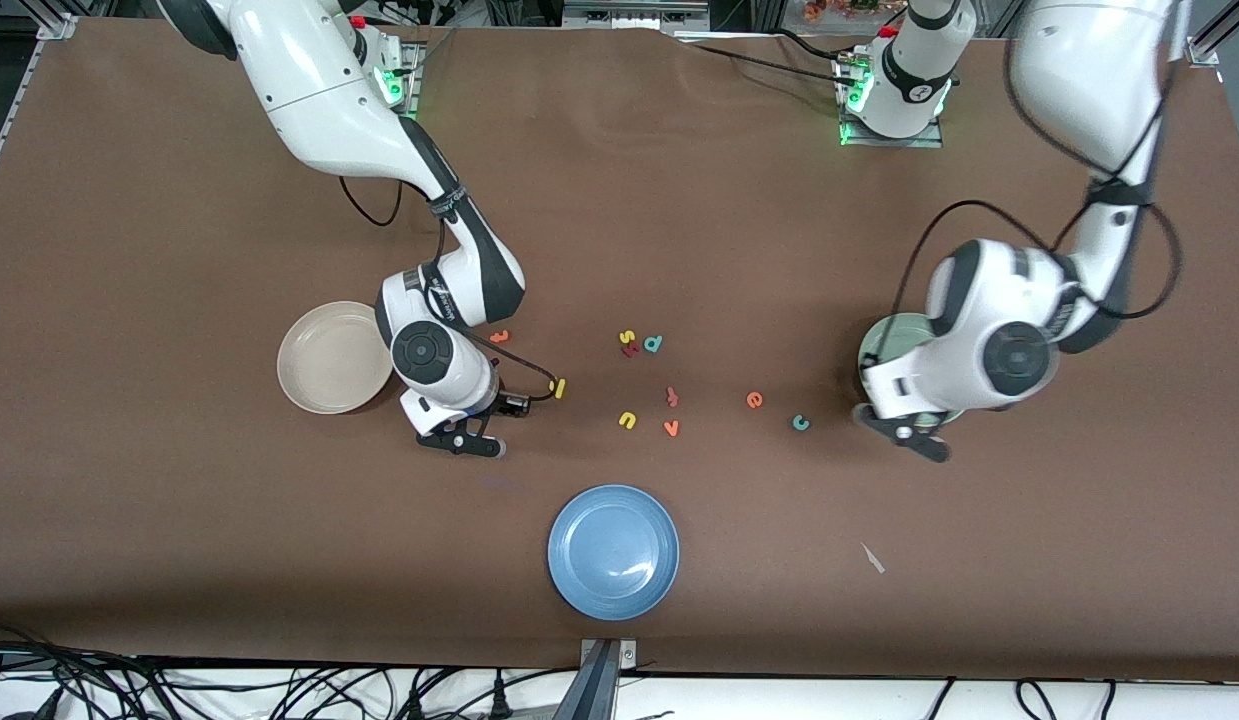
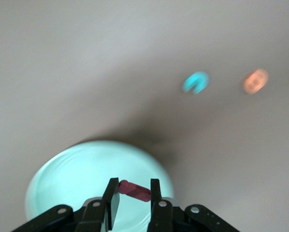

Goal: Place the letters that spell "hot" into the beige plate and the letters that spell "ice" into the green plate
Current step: 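Carry the o with the right gripper while the left gripper drops the bar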

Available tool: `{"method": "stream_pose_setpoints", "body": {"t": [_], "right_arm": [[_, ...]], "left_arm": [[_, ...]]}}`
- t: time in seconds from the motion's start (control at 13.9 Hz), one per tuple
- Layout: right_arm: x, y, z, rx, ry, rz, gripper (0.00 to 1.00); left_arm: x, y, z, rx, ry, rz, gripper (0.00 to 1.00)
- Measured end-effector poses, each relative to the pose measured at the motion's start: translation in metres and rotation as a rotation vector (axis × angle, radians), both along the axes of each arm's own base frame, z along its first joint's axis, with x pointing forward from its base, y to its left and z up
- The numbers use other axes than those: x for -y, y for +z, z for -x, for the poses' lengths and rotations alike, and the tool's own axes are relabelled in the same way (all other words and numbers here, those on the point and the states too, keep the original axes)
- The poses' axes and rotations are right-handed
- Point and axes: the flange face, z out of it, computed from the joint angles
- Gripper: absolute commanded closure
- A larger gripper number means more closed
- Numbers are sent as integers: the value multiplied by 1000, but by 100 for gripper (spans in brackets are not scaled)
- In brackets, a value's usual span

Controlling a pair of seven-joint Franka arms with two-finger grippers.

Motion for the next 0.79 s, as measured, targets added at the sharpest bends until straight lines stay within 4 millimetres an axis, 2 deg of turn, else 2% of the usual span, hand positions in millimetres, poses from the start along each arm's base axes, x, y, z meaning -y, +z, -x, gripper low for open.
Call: {"method": "stream_pose_setpoints", "body": {"t": [0.07, 0.14, 0.22, 0.29, 0.36, 0.43, 0.58, 0.79], "right_arm": [[1, 0, 0, 0, 0, 0, 66], [1, 1, -1, 0, 2, -1, 70], [1, 1, -1, 1, 2, -1, 72], [1, 2, -1, 1, 3, -2, 75], [1, 2, -1, 1, 3, -2, 76], [0, 2, -1, 1, 3, -2, 79], [0, 2, -1, 1, 3, -2, 83], [-1, 3, -1, -4, 6, -1, 87]], "left_arm": [[-33, -7, 1, -18, -3, -25, 88], [-60, -22, 7, -48, 3, -37, 83], [-73, -39, 14, -74, 9, -39, 80], [-73, -56, 20, -84, 5, -36, 53], [-67, -70, 26, -82, -6, -31, 1], [-61, -79, 31, -80, -16, -27, 0], [-56, -82, 32, -74, -17, -23, 0], [-52, -56, 22, -21, 36, -25, 0]]}}
